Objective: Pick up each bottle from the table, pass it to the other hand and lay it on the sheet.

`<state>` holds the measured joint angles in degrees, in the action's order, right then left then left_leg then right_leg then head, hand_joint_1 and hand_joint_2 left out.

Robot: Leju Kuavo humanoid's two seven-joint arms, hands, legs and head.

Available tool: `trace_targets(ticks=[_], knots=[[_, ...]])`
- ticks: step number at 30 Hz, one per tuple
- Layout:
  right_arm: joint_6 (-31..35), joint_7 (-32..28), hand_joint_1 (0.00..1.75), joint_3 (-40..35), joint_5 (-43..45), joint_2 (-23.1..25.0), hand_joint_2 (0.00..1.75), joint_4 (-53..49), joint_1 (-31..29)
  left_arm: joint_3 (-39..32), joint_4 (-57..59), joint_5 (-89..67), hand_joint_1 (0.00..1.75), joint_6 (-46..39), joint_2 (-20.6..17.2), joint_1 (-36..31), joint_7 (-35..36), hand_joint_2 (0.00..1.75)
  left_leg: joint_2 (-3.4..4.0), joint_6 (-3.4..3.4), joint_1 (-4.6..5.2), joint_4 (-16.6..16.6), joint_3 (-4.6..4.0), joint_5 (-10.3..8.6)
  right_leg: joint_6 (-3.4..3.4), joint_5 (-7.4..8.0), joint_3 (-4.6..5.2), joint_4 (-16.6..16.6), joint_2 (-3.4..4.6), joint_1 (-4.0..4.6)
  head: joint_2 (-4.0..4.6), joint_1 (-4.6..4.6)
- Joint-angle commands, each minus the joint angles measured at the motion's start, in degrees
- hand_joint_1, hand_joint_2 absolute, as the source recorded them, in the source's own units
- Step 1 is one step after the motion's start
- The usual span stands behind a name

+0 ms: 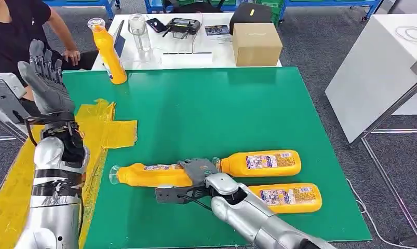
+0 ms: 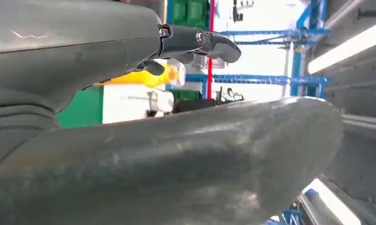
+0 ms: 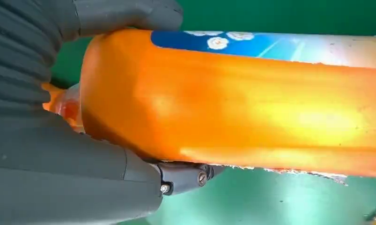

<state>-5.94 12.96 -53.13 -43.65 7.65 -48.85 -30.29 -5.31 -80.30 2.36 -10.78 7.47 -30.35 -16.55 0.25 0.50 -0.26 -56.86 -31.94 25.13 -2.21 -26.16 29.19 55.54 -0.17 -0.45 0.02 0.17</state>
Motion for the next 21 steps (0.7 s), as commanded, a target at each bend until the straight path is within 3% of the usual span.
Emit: trace_targets(ticks=[1,21], knots=[[1.99,0.37,1.75,2.37,3.15,0.14,1.75,0.74,-0.72,-4.40,6.32,-0.88,0.00,0.92,-1.49,-2.64,0.05,0.00,-0.02,-0.01,-0.07,-0.01,-0.08,0.00,0.05,0.04,0.04,-0.05,0.02,0.08,0.00,0.00],[4.01,0.39,1.75,5.08,6.27,-0.15,1.75,-1.41,0.66,-5.38,5.61,-1.45,0.00,1.38,-1.52,-2.01,0.23,0.00,-0.07,0.00,0.00,-0.03,-0.23,0.00,0.02,-0.01,0.21,0.01,-0.03,0.00,0.00,0.00]])
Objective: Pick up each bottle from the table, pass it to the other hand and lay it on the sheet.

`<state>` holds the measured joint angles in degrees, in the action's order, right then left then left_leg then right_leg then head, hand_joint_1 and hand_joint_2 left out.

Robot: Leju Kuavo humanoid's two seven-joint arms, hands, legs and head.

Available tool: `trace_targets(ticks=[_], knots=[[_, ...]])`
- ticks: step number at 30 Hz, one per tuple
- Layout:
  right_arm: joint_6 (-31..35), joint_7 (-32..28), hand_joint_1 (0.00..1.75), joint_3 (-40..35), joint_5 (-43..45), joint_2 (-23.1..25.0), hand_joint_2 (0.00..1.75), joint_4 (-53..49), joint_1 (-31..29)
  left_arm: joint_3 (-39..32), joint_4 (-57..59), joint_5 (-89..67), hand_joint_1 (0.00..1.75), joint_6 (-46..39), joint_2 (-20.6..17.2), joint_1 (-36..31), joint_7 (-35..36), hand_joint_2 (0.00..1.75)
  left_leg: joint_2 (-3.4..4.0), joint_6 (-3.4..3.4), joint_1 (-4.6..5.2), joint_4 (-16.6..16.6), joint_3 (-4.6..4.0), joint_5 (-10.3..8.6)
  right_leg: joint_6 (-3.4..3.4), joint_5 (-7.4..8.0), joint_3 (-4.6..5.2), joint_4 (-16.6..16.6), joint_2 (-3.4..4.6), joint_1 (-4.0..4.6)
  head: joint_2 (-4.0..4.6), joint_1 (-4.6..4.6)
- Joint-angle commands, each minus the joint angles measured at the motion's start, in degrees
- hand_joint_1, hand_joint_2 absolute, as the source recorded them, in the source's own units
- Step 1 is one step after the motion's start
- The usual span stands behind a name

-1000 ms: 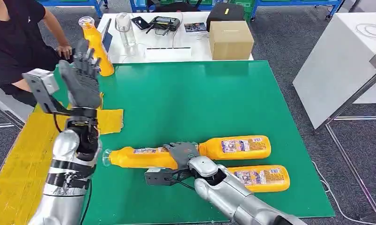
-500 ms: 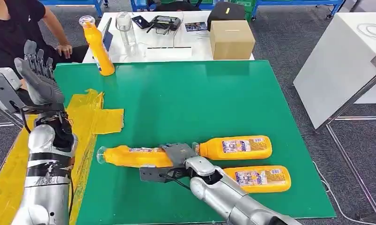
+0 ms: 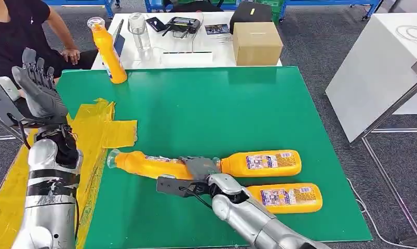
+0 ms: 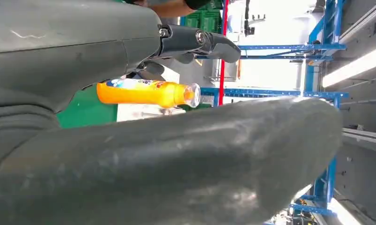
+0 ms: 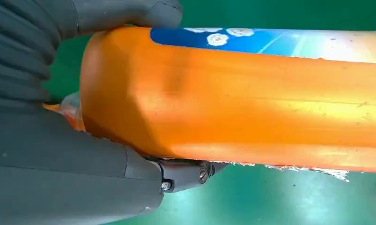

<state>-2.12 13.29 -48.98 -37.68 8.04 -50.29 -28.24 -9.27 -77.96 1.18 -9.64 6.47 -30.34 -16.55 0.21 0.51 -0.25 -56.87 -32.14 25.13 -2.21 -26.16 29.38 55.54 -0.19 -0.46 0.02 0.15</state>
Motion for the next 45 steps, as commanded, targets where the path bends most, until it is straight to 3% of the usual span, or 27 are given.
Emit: trace_targets(ticks=[1,9,16,22,26,42,43,45], knots=[[0.18,0.07,1.75,0.92,0.31,-0.54,1.75,0.03,-1.39,-1.43,3.27,-0.27,0.00,0.24,-0.51,-2.03,0.23,0.00,-0.02,-0.01,-0.04,-0.04,-0.04,0.02,0.04,0.00,0.01,0.00,0.00,0.05,0.00,0.00],[2.05,-0.08,1.75,3.21,1.39,-0.68,1.75,-1.67,-0.30,-1.64,3.67,-0.32,0.00,0.83,-0.52,-1.42,0.41,0.00,-0.04,-0.02,-0.06,-0.03,-0.04,0.01,0.05,0.00,0.00,-0.02,-0.01,0.06,0.00,0.02],[2.25,1.28,1.75,8.04,2.68,-3.16,1.75,-9.84,0.40,-0.64,5.17,4.64,0.00,7.31,0.84,-1.41,5.94,0.00,-0.12,-0.01,-0.03,-0.02,-0.08,0.00,0.04,-0.02,0.02,-0.01,-0.10,0.03,0.00,0.02],[2.82,1.91,1.75,10.46,2.74,-2.84,1.75,-15.87,4.73,1.32,3.27,5.62,0.00,7.77,1.15,0.46,6.97,0.00,-0.14,0.00,-0.04,-0.01,-0.08,0.02,0.03,-0.03,0.04,-0.05,-0.11,0.03,0.00,0.00],[3.50,0.95,1.75,12.92,5.58,-4.99,1.75,-16.93,1.49,1.49,3.04,5.78,0.00,7.36,0.77,-0.48,7.73,0.00,-0.21,0.00,-0.07,-0.18,-0.28,0.02,0.04,-0.04,0.19,0.07,-0.18,0.06,0.00,0.02],[5.65,0.80,1.75,16.15,7.58,-6.80,1.75,-25.32,4.11,3.06,2.77,9.32,0.00,10.47,0.95,1.53,11.21,0.00,-0.16,0.01,-0.06,-0.09,-0.22,0.03,0.03,-0.03,0.16,-0.02,-0.14,0.05,0.00,0.04],[5.58,0.95,1.75,16.22,7.68,-6.92,1.75,-26.00,4.19,3.21,2.84,9.49,0.00,10.59,0.93,1.55,11.40,1.75,-0.11,0.01,-0.03,-0.08,-0.24,0.02,0.01,-0.01,0.20,-0.01,-0.10,0.02,0.00,0.02],[6.01,1.29,1.75,16.76,7.81,-6.92,1.75,-27.10,4.38,3.59,3.59,12.91,0.00,12.86,1.08,1.66,15.06,1.75,-0.10,0.01,-0.05,-0.08,-0.24,0.02,0.02,-0.01,0.20,-0.02,-0.07,0.04,0.00,0.02]])
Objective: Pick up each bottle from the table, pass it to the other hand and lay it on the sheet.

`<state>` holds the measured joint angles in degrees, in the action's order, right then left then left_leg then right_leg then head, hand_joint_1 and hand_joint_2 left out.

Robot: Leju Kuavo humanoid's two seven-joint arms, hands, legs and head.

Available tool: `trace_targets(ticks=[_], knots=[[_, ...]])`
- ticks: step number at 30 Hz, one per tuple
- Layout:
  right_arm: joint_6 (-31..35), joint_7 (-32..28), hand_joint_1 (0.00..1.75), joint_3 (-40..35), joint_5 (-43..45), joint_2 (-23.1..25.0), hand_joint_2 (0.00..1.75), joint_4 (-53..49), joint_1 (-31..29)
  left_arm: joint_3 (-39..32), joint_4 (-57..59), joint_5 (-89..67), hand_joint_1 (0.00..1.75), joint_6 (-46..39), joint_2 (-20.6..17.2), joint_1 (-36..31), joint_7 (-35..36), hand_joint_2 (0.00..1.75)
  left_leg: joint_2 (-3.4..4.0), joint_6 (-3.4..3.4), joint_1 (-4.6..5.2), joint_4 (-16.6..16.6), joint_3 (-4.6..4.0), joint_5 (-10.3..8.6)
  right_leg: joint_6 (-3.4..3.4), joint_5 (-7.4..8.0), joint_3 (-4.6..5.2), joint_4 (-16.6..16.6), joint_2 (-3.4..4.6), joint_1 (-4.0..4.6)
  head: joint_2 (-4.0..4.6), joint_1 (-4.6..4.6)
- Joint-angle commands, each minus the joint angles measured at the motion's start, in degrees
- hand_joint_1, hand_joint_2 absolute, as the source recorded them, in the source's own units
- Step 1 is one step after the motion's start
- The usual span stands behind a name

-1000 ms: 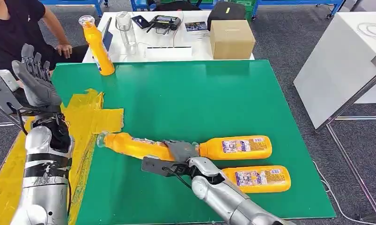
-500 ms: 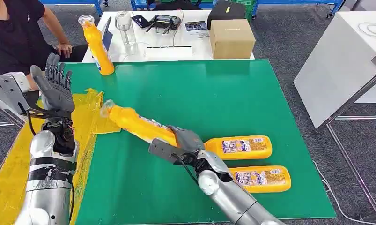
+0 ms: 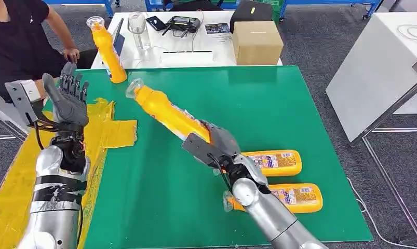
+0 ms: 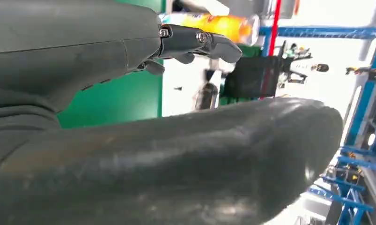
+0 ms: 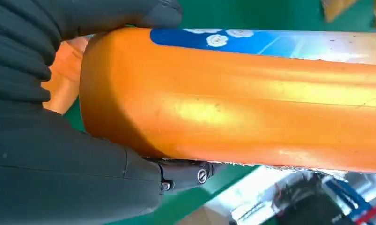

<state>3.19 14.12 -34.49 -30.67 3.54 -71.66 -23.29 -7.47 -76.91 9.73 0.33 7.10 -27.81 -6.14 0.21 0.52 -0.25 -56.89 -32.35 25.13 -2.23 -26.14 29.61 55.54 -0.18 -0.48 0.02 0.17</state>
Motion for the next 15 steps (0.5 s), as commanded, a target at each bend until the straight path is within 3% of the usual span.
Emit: trace_targets(ticks=[1,6,15], knots=[[0.70,0.46,1.75,2.33,0.80,-2.48,1.75,-5.79,-0.62,1.84,2.61,4.32,0.00,2.86,0.49,-0.72,4.60,1.75,-0.11,0.00,-0.03,-0.05,-0.04,0.02,0.03,-0.03,-0.01,0.01,-0.08,0.03,0.00,0.00],[2.43,0.64,1.75,3.76,0.32,-3.41,1.75,-9.37,0.49,6.13,2.15,14.67,0.00,12.52,0.76,2.74,11.30,1.75,-0.19,0.01,-0.02,0.02,0.04,0.01,0.02,-0.04,-0.10,-0.07,-0.17,0.00,0.00,0.00],[3.18,2.03,1.75,-0.62,-4.88,-1.98,1.75,-14.85,1.31,9.68,-6.95,17.74,0.00,13.90,0.65,8.69,12.68,1.75,-0.01,-0.03,-0.03,-0.05,-0.02,0.08,0.07,-0.04,0.01,0.00,0.04,-0.01,0.00,0.00]])
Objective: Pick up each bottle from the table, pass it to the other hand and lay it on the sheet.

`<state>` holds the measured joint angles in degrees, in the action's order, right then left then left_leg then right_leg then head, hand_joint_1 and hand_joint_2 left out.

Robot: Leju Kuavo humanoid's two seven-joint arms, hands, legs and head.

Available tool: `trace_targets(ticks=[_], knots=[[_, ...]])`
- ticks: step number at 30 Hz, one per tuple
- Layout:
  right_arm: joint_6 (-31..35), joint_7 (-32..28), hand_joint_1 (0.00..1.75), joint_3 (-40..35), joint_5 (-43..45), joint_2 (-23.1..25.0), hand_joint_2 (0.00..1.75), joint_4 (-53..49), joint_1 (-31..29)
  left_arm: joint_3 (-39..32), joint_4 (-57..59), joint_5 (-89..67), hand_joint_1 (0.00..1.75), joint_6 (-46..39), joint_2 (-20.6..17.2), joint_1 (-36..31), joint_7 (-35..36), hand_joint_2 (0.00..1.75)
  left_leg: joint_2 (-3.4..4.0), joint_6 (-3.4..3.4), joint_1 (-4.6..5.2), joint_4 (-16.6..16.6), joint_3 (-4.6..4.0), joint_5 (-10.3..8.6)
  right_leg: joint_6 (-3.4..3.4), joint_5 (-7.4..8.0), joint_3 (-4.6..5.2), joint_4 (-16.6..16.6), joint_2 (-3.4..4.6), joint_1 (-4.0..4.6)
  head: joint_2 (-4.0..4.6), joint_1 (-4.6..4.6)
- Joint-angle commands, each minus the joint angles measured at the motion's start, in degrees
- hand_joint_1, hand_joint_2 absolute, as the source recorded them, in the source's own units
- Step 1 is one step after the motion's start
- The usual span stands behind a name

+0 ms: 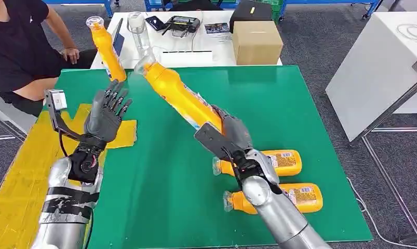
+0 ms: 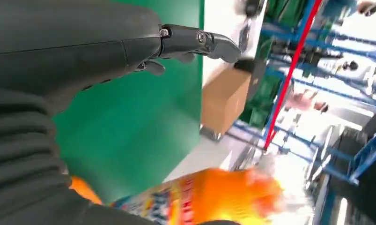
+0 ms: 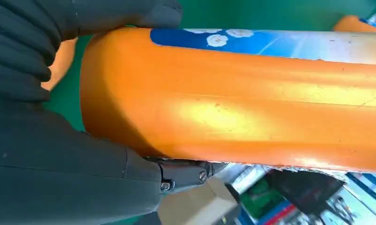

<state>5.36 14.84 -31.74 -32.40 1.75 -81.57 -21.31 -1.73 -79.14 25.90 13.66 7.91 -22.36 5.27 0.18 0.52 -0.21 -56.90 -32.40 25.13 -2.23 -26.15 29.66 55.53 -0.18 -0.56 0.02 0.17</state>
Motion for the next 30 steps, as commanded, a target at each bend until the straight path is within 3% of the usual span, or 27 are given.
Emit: trace_targets(ticks=[1,14,30], knots=[[1.02,1.31,1.75,-3.38,-3.15,-0.19,1.75,-4.94,-0.67,3.93,-4.73,1.57,0.00,0.57,-0.15,3.25,1.28,1.75,0.02,-0.03,-0.06,-0.01,0.03,0.06,0.06,-0.03,-0.03,-0.02,0.03,0.06,0.00,0.02],[0.71,2.34,1.75,-4.35,-3.92,-1.19,1.75,-6.62,-1.32,6.61,-7.02,2.33,0.00,0.31,0.77,2.89,2.07,1.75,-0.03,-0.01,-0.10,-0.04,0.03,0.08,0.05,-0.04,-0.09,-0.05,-0.02,0.10,0.00,0.00],[-2.66,4.22,1.75,-10.54,-4.56,-1.51,1.75,-4.29,-1.34,14.88,-7.17,10.09,0.00,-0.25,-0.57,1.04,5.63,1.75,-0.11,-0.01,-0.05,-0.02,-0.04,0.03,0.03,-0.02,-0.01,-0.01,-0.08,0.04,0.00,0.00]])
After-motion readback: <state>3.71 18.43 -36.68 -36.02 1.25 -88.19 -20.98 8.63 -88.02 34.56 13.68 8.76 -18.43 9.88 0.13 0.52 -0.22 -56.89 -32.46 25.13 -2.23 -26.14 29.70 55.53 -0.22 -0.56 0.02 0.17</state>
